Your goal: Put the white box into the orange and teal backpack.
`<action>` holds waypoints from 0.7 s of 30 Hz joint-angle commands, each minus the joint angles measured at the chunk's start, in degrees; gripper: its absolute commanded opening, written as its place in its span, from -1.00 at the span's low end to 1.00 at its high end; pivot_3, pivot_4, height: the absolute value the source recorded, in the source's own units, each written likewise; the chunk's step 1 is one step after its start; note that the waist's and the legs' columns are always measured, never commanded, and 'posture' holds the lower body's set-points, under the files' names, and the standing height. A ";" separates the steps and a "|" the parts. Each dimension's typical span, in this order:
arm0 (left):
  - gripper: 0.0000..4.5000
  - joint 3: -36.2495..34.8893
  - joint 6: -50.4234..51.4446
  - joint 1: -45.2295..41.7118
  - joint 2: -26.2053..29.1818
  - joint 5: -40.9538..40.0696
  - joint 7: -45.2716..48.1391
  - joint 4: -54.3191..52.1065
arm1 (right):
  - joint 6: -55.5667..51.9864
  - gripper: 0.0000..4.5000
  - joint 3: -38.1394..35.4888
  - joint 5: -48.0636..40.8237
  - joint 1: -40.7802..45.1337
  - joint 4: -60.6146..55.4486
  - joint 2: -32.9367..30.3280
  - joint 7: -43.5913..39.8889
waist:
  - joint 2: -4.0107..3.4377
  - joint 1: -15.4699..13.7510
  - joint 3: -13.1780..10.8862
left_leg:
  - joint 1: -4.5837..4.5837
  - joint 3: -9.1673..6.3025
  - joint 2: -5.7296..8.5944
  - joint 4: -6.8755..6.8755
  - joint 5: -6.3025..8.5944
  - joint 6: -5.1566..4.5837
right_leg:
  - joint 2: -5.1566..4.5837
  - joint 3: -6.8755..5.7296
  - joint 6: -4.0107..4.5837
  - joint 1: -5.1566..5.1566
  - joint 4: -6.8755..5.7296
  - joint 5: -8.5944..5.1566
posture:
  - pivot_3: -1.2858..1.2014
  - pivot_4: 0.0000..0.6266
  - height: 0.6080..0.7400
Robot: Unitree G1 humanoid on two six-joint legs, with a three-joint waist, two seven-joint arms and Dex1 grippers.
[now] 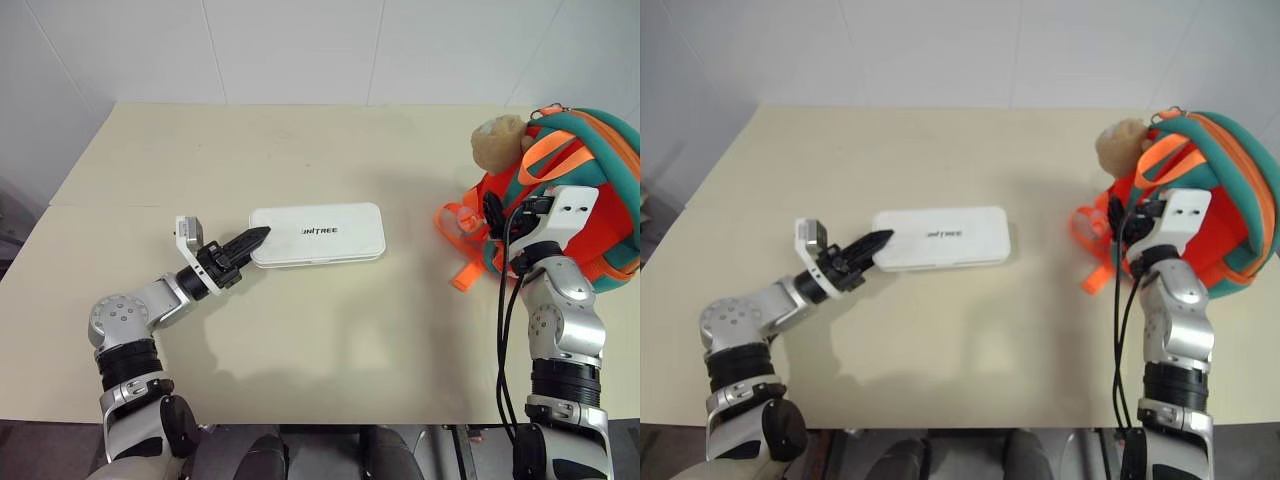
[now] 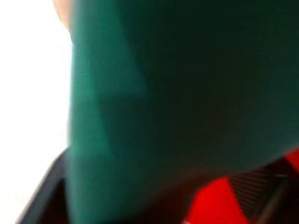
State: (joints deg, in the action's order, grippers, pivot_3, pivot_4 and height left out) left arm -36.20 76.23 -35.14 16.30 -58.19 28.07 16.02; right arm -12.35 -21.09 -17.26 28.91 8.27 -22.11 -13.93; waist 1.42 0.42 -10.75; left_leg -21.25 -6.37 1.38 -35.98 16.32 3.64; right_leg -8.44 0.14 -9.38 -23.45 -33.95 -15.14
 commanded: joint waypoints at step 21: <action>-0.41 -4.39 -8.68 -4.57 7.99 -4.56 -0.63 7.23 | -11.81 -0.76 6.38 -9.49 -0.62 -16.18 -2.95 -11.62 | 0.00 1.28 0.00 | 0.00 0.06 0.00 -0.01 0.01 -0.01 | 0.02 0.08 -0.06 -0.05 0.02 0.04 | 0.03 -0.52 1.00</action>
State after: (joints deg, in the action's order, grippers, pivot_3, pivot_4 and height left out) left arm -39.41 68.95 -38.24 22.87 -61.41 25.83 23.22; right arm -23.00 -15.39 -24.57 28.24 -3.31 -24.02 -23.54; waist 1.42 1.70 -10.75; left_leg -21.25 -6.31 1.37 -35.98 16.33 3.62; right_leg -8.42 0.22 -9.43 -23.50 -33.93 -15.10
